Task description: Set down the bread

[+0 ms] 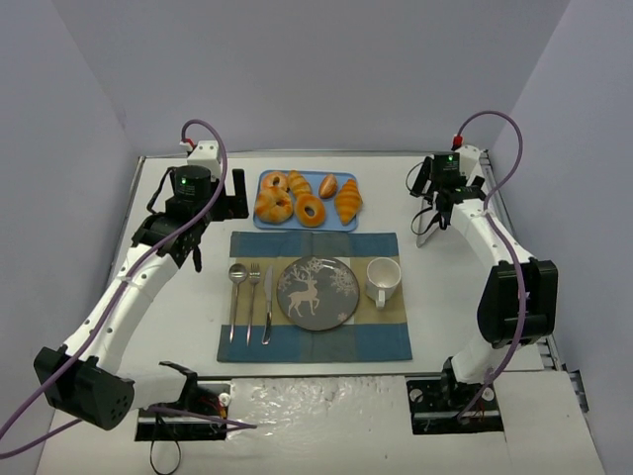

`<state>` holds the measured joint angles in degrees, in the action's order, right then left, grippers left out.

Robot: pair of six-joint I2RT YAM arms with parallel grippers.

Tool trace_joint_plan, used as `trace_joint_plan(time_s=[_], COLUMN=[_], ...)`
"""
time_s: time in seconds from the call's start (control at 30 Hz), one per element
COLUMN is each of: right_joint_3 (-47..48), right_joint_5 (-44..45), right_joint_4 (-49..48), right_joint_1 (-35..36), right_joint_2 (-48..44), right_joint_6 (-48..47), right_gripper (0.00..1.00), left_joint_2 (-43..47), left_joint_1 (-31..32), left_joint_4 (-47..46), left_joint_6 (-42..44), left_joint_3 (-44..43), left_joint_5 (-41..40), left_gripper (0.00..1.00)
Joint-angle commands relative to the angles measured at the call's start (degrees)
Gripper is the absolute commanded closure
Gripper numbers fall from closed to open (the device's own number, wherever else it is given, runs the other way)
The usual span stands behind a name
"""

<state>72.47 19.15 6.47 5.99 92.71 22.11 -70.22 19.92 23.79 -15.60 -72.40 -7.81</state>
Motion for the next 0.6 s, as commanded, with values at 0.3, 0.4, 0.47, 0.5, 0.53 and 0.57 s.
trace_joint_plan(time_s=[0.3,0.4,0.47,0.5,0.53,0.57], right_joint_3=[5.7,5.7,6.1,6.2,6.3,6.3], right_joint_5=[-4.0,-5.7,-5.9,-6.1,-6.5,-6.5], right_joint_4=[-2.9,-4.4,-4.5,-4.5,-4.5,-4.5], right_joint_1=[-3.9,-4.3,-4.6,-4.8,-5.0,-5.2], right_joint_2=[13.4,15.9,17.3,17.9,18.5,18.9], right_joint_6=[1.7,1.7,1.8,1.9,2.0,2.0], right_gripper=[0.0,0.0,0.0,0.0,0.0,0.0], left_joint_2=[0.9,0.9,0.8,0.8,0.9,0.9], left_joint_1=[0.3,0.3,0.3,0.3,0.3,0.3], left_joint_4=[-2.5,-2.4,-2.5,-2.5,-2.5,-2.5], left_joint_6=[0.9,0.9,1.0,1.0,1.0,1.0], left_joint_3=[-1.8,-1.9,-1.9,-1.9,-1.9,-1.9], left_joint_5=[-0.9,-0.8,-0.8,-0.8,-0.8,-0.8], left_gripper=[0.03,0.03,0.03,0.03,0.03,0.03])
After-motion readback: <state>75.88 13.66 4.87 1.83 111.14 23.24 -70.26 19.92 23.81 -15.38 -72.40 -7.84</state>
